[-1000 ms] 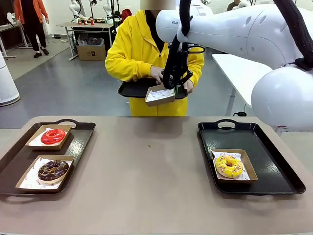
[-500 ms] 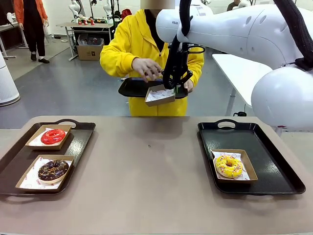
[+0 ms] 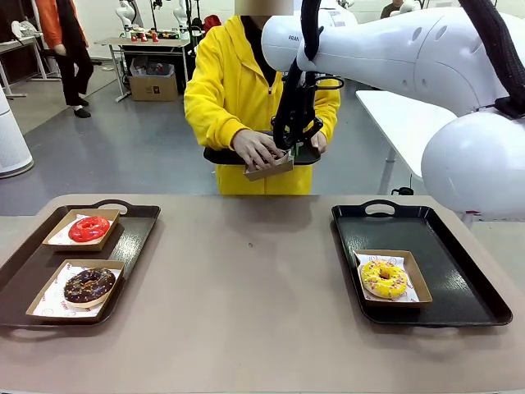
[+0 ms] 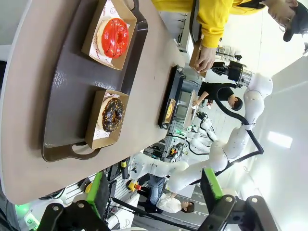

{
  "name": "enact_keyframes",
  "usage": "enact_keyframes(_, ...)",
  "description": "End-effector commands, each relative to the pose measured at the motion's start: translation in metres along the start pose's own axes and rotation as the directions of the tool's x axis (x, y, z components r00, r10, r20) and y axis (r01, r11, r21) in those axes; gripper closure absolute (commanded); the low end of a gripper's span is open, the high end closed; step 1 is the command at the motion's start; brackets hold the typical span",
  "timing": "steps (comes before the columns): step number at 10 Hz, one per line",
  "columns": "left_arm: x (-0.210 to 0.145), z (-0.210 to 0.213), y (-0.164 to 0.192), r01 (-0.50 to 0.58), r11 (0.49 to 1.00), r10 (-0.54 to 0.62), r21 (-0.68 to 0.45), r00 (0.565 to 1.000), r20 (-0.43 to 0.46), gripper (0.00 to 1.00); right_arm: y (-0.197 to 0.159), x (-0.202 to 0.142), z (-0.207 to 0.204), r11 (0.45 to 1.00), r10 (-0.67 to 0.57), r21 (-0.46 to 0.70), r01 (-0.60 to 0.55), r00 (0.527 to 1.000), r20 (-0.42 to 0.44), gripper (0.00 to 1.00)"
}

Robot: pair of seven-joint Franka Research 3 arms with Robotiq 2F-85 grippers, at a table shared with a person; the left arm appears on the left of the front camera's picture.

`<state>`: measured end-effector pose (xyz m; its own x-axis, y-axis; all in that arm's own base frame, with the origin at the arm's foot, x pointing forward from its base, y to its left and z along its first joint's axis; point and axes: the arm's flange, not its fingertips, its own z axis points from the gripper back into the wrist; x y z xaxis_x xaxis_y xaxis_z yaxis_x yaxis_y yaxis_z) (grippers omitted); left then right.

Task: Individually package the donuts and arrange them on the tray.
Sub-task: Place the picked Paper togo box on the Handle tray.

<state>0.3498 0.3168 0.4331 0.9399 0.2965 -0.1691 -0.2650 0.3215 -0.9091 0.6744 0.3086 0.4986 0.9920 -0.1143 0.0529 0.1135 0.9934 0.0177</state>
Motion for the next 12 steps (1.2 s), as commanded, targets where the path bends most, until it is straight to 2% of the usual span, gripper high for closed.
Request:
enact_keyframes(1, -0.005, -0.001, -0.001, 0.004, 1.000, -0.004, -0.004, 1.000, 0.008, 0.00, 0.000, -0.001, 0.003, 1.000, -0.001, 0.002, 0.001, 1.000, 0.006, 1.00)
enact_keyframes(4, -0.005, -0.001, -0.001, 0.004, 1.000, -0.004, -0.004, 1.000, 0.008, 0.00, 0.000, 0.000, 0.000, 1.000, 0.000, 0.000, 0.000, 1.000, 0.000, 0.99)
enact_keyframes(8, -0.005, -0.001, -0.001, 0.004, 1.000, -0.004, -0.004, 1.000, 0.008, 0.00, -0.013, -0.024, 0.009, 0.995, 0.099, 0.016, -0.098, 0.995, -0.035, 0.99)
enact_keyframes(10, -0.005, -0.001, -0.001, 0.004, 1.000, -0.004, -0.004, 1.000, 0.008, 0.00, -0.037, -0.044, 0.037, 0.993, 0.117, 0.025, -0.115, 0.992, -0.053, 0.99)
enact_keyframes(12, -0.005, -0.001, -0.001, 0.004, 1.000, -0.004, -0.004, 1.000, 0.008, 0.00, -0.087, -0.064, 0.071, 0.998, 0.065, -0.012, -0.066, 0.995, -0.070, 0.99)
